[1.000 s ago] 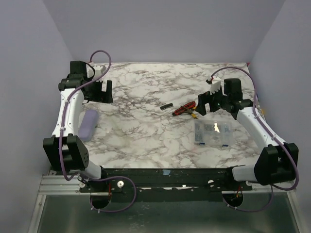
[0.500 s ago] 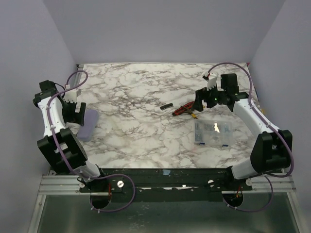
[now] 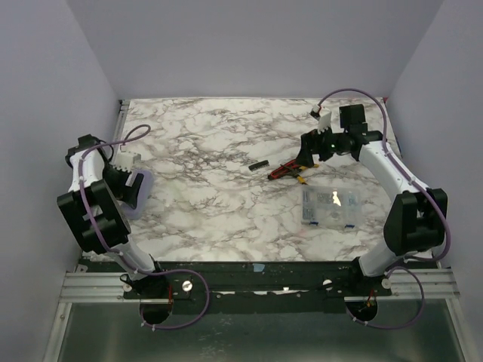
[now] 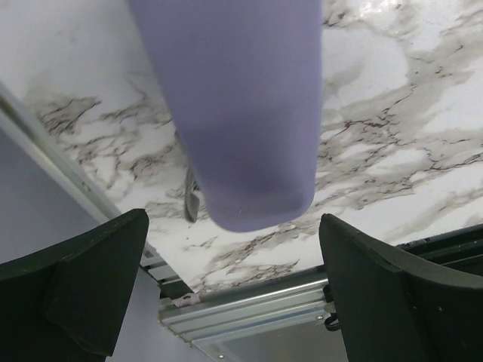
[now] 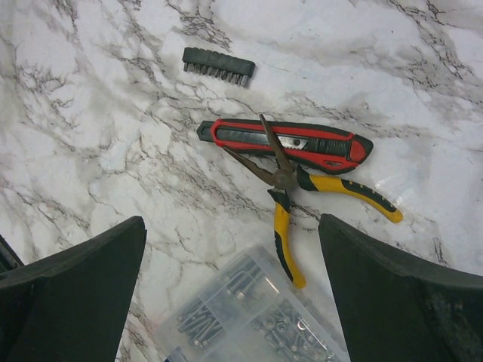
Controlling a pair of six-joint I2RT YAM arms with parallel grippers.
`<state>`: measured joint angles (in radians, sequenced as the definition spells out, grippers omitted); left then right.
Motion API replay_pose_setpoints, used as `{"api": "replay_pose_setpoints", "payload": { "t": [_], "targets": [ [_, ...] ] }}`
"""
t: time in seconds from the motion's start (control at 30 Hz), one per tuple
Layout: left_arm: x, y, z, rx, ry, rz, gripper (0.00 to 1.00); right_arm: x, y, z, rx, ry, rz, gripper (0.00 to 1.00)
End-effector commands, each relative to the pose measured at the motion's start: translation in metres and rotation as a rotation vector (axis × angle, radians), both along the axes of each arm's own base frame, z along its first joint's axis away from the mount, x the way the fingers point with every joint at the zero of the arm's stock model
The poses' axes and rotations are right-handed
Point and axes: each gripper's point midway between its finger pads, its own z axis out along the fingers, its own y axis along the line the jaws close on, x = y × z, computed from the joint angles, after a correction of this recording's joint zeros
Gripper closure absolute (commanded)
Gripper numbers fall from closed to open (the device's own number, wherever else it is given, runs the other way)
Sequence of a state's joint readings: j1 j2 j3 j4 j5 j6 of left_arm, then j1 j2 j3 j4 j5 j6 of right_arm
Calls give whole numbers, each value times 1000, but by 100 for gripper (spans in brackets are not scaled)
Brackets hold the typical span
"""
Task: Open the umbrella
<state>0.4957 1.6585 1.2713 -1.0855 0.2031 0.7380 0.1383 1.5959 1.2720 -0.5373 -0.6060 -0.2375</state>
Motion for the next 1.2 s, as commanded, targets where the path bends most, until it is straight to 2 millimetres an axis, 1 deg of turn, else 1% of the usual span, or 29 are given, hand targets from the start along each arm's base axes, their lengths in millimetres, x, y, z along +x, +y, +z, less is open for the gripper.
{"api": "replay_pose_setpoints", "payload": {
  "t": [0.0, 0.03, 0.13, 0.2, 0.33, 0.43, 0.57, 0.77, 0.87, 0.97, 1.0, 1.03, 1.1, 1.17],
  "targets": [
    [6, -33, -14, -77, 36, -97, 2, -4, -1, 4, -23, -1, 27, 0],
    [5, -41, -18, -92, 50, -110, 2, -5, -2, 5, -28, -5, 25, 0],
    [6, -67, -25, -116, 74, -166, 9, -9, -5, 5, -42, -12, 18, 0],
    [8, -83, -26, -137, 81, -192, 12, -13, -7, 3, -49, -9, 13, 0],
    [15, -115, -21, -188, 94, -209, 21, -18, -9, 2, -59, -7, 14, 0],
    [16, -143, -18, -237, 117, -199, 27, -19, -11, 2, -63, -7, 9, 0],
    [14, -177, -18, -301, 163, -164, 31, -19, -11, 3, -65, -6, 1, 0],
    [11, -224, -29, -315, 223, -164, 33, -20, -14, 1, -80, -2, -4, 0],
    [13, -253, -29, -354, 237, -172, 34, -22, -14, 0, -83, 4, -3, 0],
    [15, -286, -26, -412, 246, -201, 36, -25, -14, -3, -81, 19, 6, 0],
    [23, -297, -26, -427, 209, -217, 36, -25, -13, -4, -82, 25, 9, 0],
    [16, -307, -23, -441, 235, -224, 35, -25, -13, -4, -82, 26, 9, 0],
    [15, -328, -13, -480, 216, -275, 30, -24, -13, -2, -80, 26, 11, 0],
    [20, -335, 6, -509, 147, -298, 20, -22, -13, 1, -79, 21, 10, 0]
  ]
}}
